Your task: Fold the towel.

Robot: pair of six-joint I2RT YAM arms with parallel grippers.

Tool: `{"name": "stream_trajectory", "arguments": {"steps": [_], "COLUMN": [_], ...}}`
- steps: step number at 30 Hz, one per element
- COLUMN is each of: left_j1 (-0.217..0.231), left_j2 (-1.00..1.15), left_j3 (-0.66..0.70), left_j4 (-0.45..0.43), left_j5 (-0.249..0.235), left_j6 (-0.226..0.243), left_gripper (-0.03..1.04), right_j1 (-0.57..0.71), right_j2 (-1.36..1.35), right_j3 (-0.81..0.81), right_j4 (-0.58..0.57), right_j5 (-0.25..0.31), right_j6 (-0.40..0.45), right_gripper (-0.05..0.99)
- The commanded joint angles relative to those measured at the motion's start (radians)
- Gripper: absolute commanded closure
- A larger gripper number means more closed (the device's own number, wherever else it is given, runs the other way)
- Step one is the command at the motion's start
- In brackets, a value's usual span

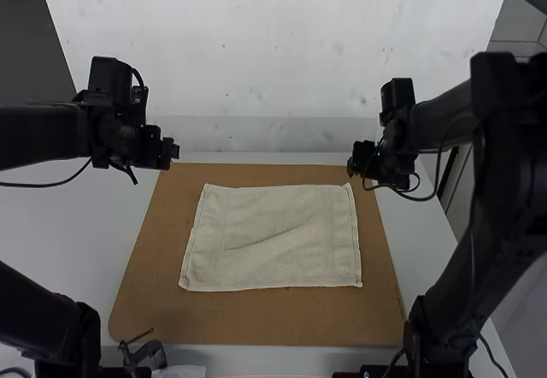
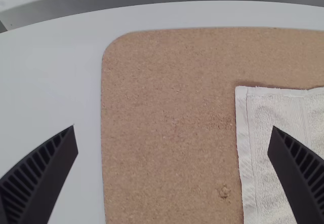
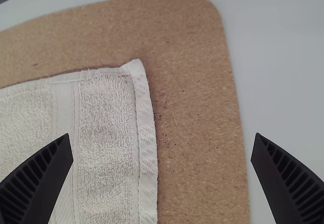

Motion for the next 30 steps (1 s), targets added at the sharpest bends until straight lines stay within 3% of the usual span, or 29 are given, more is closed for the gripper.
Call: {"name": "stream_trajectory", "arguments": {"steps": [1,10,21,22,26,30], "left_j1": [-0.01,-0.01,-0.015,-0.015,-0.01,-0.01], "left_j2": [0.011,0.01,0.025,0.029,0.072,0.148], "left_j3": [0.05,0.06,0.057,0.057,0.059,0.079], "left_j4": [0.02,0.023,0.023,0.023,0.042,0.062], "left_j5": [-0.032,-0.021,-0.005,-0.001,-0.001,0.008], "left_j6": [0.007,0.01,0.01,0.01,0.011,0.011], "left_gripper": [0.03,0.03,0.03,0.03,0.03,0.03], "right_j1": [0.043,0.066,0.096,0.096,0.098,0.101], "right_j2": [0.132,0.362,0.5,0.517,0.558,0.584], "right_j3": [0.09,0.265,0.348,0.357,0.372,0.392], "right_j4": [-0.011,-0.037,-0.063,-0.078,-0.095,-0.132], "right_j5": [0.03,0.035,0.04,0.04,0.064,0.063], "right_j6": [0.012,0.028,0.032,0.035,0.04,0.042], "right_gripper": [0.03,0.03,0.03,0.12,0.67,0.92]}}
